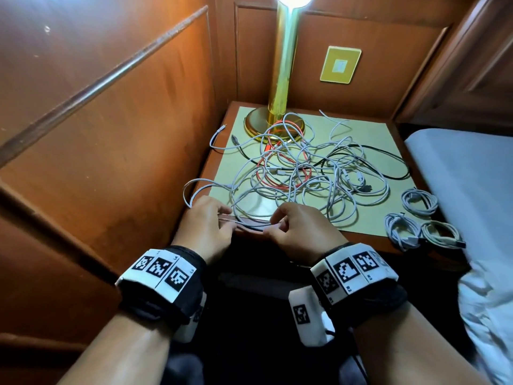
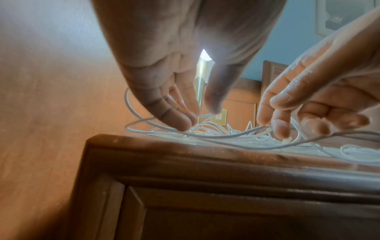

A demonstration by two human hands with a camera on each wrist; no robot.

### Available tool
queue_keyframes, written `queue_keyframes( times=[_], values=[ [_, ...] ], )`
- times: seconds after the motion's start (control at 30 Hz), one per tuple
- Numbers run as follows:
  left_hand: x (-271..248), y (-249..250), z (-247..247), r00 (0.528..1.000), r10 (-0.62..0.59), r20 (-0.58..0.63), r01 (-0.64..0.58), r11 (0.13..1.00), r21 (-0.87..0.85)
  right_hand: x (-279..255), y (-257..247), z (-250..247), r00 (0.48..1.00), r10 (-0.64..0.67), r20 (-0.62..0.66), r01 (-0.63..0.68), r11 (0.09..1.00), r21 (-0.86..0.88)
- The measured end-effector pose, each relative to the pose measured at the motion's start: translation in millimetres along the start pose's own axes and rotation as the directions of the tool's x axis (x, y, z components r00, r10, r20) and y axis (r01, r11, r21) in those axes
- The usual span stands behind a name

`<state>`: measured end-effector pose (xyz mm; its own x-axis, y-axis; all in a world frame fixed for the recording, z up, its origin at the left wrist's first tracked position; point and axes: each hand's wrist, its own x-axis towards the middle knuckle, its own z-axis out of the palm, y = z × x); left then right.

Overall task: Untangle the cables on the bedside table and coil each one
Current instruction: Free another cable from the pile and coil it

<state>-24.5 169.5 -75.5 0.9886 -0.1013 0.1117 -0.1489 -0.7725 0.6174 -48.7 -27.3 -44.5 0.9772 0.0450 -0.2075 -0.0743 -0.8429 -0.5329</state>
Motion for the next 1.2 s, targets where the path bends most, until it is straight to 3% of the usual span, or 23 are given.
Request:
queue_keyframes(
  times=[0.17,0.3,0.5,0.63,0.73,0.8,0.87,0.97,1.1,1.2],
  values=[
    [4,16,-11,0.937,0.166,-0.307,-0.227,0.959,-0.172,3,-2,-2,0.997,0.009,-0.077,-0.004,0.998,0.059],
    [-1,29,-24,0.893,0.092,-0.44,-0.258,0.906,-0.334,8,-7,1,0.997,-0.007,-0.074,0.013,0.997,0.071],
    [-12,31,-39,0.884,-0.08,-0.461,-0.225,0.791,-0.568,10,-16,9,0.994,-0.06,-0.093,0.071,0.99,0.119],
    [-14,30,-45,0.882,-0.152,-0.446,-0.218,0.708,-0.672,11,-11,12,0.998,0.003,-0.061,-0.003,1.0,0.005],
    [-14,29,-46,0.884,-0.135,-0.447,-0.224,0.719,-0.658,15,-4,13,0.997,0.054,-0.063,-0.061,0.992,-0.115],
    [-14,28,-44,0.885,-0.113,-0.451,-0.229,0.739,-0.634,18,-5,12,0.985,0.017,-0.171,-0.025,0.998,-0.049],
    [-14,31,-42,0.882,-0.106,-0.459,-0.24,0.737,-0.632,22,-10,10,0.94,-0.071,-0.333,0.102,0.992,0.076],
    [-12,32,-38,0.886,-0.121,-0.448,-0.246,0.697,-0.674,23,-23,9,0.823,-0.243,-0.513,0.395,0.895,0.21],
    [-10,32,-30,0.926,-0.154,-0.345,-0.16,0.668,-0.727,18,-34,16,0.698,-0.449,-0.557,0.624,0.763,0.169],
    [-12,28,-29,0.936,-0.16,-0.312,-0.124,0.683,-0.72,17,-39,17,0.659,-0.511,-0.552,0.686,0.709,0.163]
  ],
)
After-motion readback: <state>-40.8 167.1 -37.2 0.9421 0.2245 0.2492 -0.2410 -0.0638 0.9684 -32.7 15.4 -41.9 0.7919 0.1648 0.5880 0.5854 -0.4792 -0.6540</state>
